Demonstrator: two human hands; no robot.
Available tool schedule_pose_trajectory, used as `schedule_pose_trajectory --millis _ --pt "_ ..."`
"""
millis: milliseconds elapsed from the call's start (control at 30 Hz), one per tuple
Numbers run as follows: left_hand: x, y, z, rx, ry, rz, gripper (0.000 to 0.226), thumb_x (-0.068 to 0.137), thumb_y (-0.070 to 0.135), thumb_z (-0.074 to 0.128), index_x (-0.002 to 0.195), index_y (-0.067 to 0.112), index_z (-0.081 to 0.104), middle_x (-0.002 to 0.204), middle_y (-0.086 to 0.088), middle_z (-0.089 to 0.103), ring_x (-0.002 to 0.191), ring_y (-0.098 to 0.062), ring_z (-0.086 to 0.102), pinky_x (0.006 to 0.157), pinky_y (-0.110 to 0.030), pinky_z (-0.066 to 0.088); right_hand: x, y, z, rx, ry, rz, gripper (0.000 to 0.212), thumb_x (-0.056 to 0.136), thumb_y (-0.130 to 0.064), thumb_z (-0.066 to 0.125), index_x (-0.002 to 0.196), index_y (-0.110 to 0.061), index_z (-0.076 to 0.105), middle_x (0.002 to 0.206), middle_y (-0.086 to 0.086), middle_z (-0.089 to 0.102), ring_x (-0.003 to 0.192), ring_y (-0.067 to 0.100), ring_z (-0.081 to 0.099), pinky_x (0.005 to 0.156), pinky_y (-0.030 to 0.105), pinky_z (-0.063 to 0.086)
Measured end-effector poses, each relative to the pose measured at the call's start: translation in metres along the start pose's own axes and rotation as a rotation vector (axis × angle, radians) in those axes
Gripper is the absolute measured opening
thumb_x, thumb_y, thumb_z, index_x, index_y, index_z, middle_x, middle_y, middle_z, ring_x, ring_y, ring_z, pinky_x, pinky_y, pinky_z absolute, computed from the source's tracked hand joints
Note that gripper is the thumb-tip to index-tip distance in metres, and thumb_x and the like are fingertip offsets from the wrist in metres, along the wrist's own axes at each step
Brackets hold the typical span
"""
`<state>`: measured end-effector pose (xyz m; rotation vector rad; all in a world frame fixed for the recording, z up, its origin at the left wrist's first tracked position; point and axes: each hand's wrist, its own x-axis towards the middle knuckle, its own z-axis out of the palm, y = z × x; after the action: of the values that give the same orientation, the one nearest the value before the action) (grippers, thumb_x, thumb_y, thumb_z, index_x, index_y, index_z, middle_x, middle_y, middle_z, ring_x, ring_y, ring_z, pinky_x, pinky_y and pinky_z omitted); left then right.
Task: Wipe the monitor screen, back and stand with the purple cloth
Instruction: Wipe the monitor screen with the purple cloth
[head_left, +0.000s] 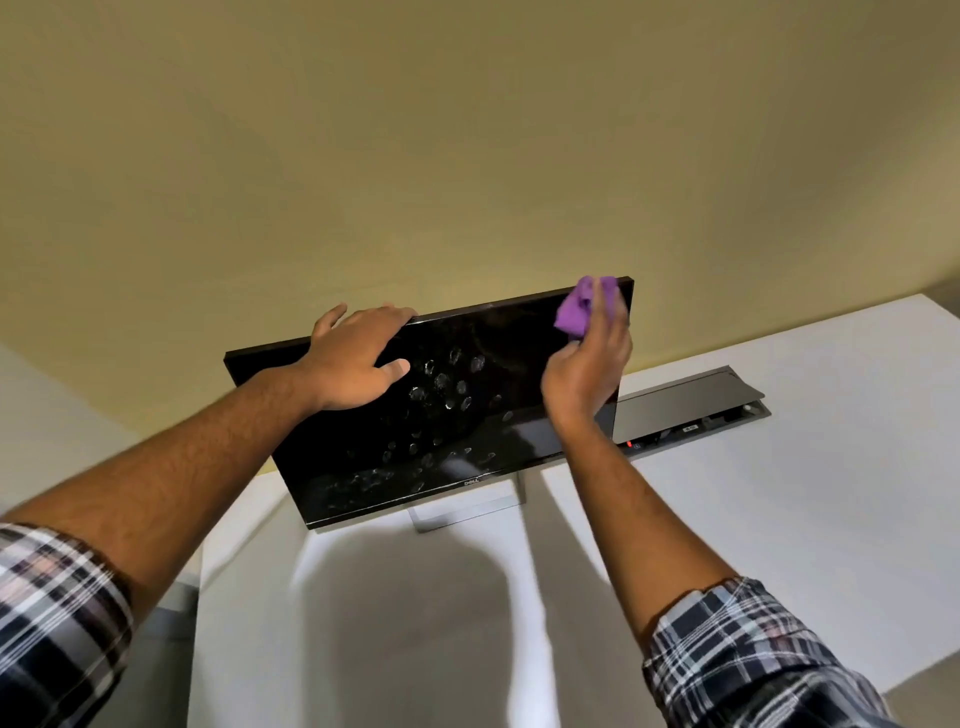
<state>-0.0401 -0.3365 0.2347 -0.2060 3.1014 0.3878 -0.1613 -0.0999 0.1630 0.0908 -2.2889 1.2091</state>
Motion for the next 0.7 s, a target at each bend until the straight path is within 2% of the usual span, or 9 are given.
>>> schedule_pose_trajectory --millis 100,200,267,367,433,467,533,600,700 --pt "0.004 -0.001 0.001 0.005 0.018 0.0 0.063 0.099 0.035 0.057 0.155 0.027 0.029 0.162 0.003 0.034 0.152 -0.012 0.022 0.123 -0.043 -0.004 -0.043 -0.03 0.01 -0.036 -0.153 -0.24 0.098 0.072 0.021 0.051 0.156 -0.029 0.047 0.166 -0.007 0.034 0.145 0.026 0.038 0.104 0.026 0.046" --pt "0.008 -0.005 0.004 0.03 0.044 0.006 0.065 0.096 0.038 0.057 0.154 0.027 0.03 0.161 0.002 0.036 0.151 -0.013 0.025 0.122 -0.043 0.0 -0.076 -0.044 0.017 -0.046 -0.357 -0.54 0.091 0.072 0.02 0.06 0.149 -0.029 0.057 0.163 -0.004 0.041 0.147 0.03 0.035 0.11 0.04 0.047" --pt "0.008 -0.007 0.006 0.035 0.042 0.02 0.065 0.096 0.039 0.057 0.154 0.027 0.031 0.16 0.003 0.037 0.151 -0.013 0.025 0.122 -0.043 0.001 -0.067 -0.038 0.018 0.003 -0.373 -0.597 0.085 0.072 0.019 0.063 0.144 -0.027 0.064 0.158 -0.001 0.05 0.145 0.032 0.038 0.11 0.048 0.046" --pt "0.005 -0.006 0.006 0.032 0.035 0.036 0.064 0.097 0.039 0.056 0.154 0.028 0.03 0.161 0.004 0.035 0.152 -0.011 0.021 0.123 -0.044 0.0 -0.041 -0.023 0.006 0.02 -0.252 -0.475 0.083 0.073 0.019 0.063 0.141 -0.027 0.066 0.153 -0.002 0.055 0.142 0.029 0.042 0.11 0.042 0.043" --pt "0.003 -0.005 0.005 0.01 0.033 0.037 0.063 0.098 0.038 0.057 0.154 0.029 0.03 0.161 0.004 0.034 0.153 -0.01 0.019 0.123 -0.044 -0.001 -0.023 -0.009 -0.001 0.049 -0.135 -0.249 0.09 0.071 0.025 0.058 0.144 -0.028 0.063 0.154 -0.005 0.051 0.141 0.025 0.041 0.109 0.032 0.044" --pt "0.003 -0.005 0.005 0.005 0.031 0.04 0.063 0.098 0.038 0.057 0.154 0.03 0.03 0.161 0.005 0.034 0.153 -0.01 0.018 0.123 -0.044 -0.001 -0.017 -0.004 -0.003 0.076 -0.071 -0.124 0.092 0.072 0.027 0.056 0.145 -0.028 0.061 0.154 -0.005 0.05 0.141 0.023 0.042 0.107 0.031 0.047" --pt "0.003 -0.005 0.006 0.006 0.024 0.041 0.063 0.098 0.039 0.056 0.154 0.03 0.029 0.161 0.005 0.034 0.153 -0.01 0.019 0.124 -0.045 -0.001 -0.013 -0.005 -0.001 0.132 0.056 0.051 0.088 0.076 0.028 0.058 0.146 -0.027 0.061 0.152 -0.001 0.05 0.139 0.023 0.045 0.106 0.037 0.053" --pt "0.002 -0.005 0.006 0.016 0.023 0.033 0.064 0.098 0.04 0.056 0.155 0.03 0.028 0.16 0.005 0.035 0.151 -0.012 0.024 0.124 -0.044 -0.001 -0.021 -0.02 0.005 0.174 0.131 0.078 0.083 0.081 0.026 0.058 0.145 -0.026 0.061 0.151 0.002 0.051 0.137 0.024 0.047 0.11 0.033 0.049" --pt "0.001 -0.004 0.005 0.019 0.027 0.015 0.066 0.096 0.039 0.058 0.155 0.029 0.028 0.159 0.006 0.038 0.147 -0.015 0.032 0.124 -0.044 0.001 -0.052 -0.053 0.014 0.136 0.014 -0.057 0.087 0.079 0.021 0.054 0.147 -0.033 0.058 0.157 -0.001 0.046 0.139 0.027 0.043 0.112 0.021 0.036"
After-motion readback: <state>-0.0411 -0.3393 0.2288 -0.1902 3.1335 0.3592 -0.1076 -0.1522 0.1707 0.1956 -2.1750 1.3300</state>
